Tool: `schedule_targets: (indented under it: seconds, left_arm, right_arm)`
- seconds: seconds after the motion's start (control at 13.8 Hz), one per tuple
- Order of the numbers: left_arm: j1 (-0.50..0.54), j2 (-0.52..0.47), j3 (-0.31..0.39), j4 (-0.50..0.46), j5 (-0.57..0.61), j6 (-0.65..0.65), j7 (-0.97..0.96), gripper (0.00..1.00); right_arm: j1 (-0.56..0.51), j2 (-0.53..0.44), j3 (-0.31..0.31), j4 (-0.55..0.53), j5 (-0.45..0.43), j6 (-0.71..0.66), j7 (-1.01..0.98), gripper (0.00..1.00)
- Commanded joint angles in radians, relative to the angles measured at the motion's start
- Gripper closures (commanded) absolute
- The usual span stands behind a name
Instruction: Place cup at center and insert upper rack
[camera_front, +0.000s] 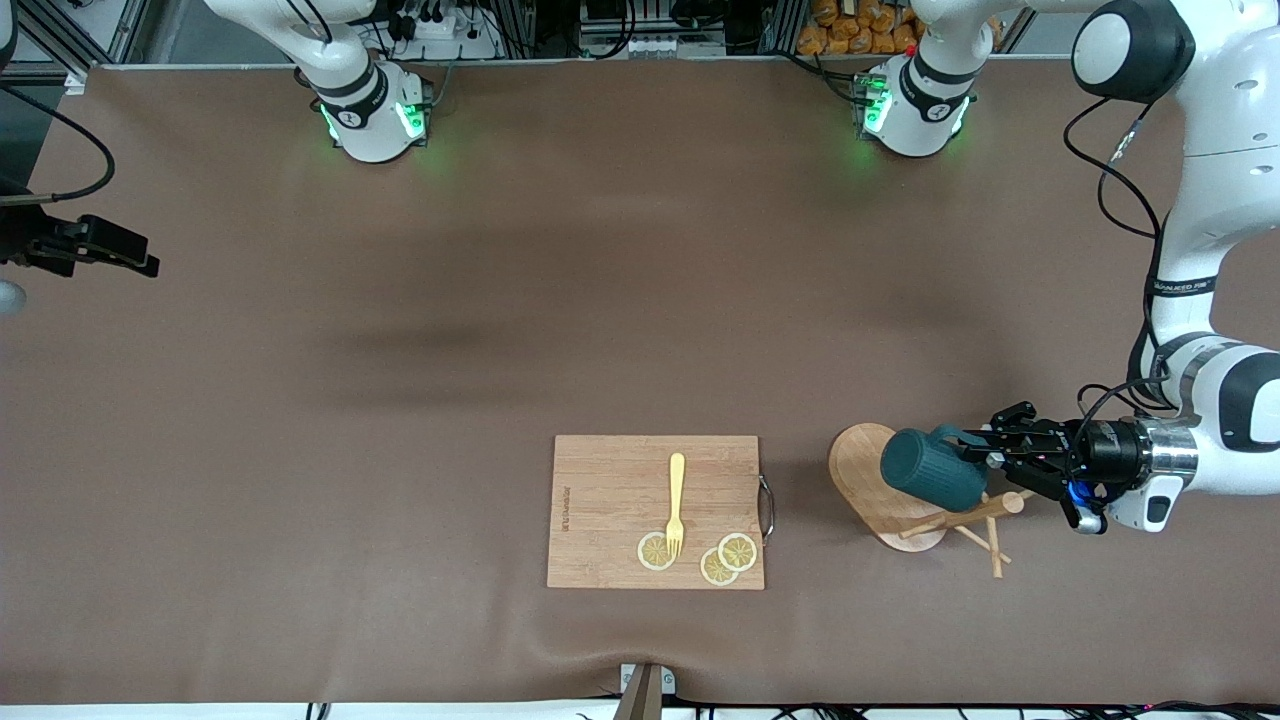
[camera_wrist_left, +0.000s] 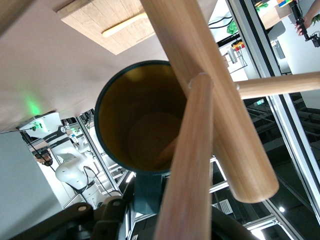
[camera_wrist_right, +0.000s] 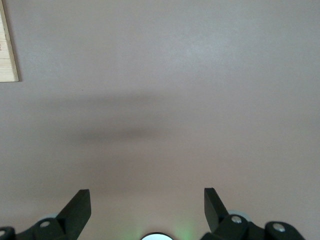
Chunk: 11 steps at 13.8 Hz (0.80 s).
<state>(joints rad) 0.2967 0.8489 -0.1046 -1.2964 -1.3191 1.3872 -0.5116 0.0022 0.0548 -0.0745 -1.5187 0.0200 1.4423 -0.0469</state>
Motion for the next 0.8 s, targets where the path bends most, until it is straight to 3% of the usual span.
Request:
schedule_targets:
  seconds: [0.0, 0.73]
  left_arm:
    - [0.013, 0.021, -0.009, 0.022, -0.026, -0.024, 0.011, 1.00]
    - [0.022, 0.030, -0.007, 0.023, -0.025, -0.042, 0.050, 1.00]
  right_arm:
    - [0.005, -0.015, -0.001, -0.023, 0.014, 0.000, 0.019, 0.00]
    - [0.005, -0.015, 0.001, -0.026, 0.014, 0.003, 0.018, 0.00]
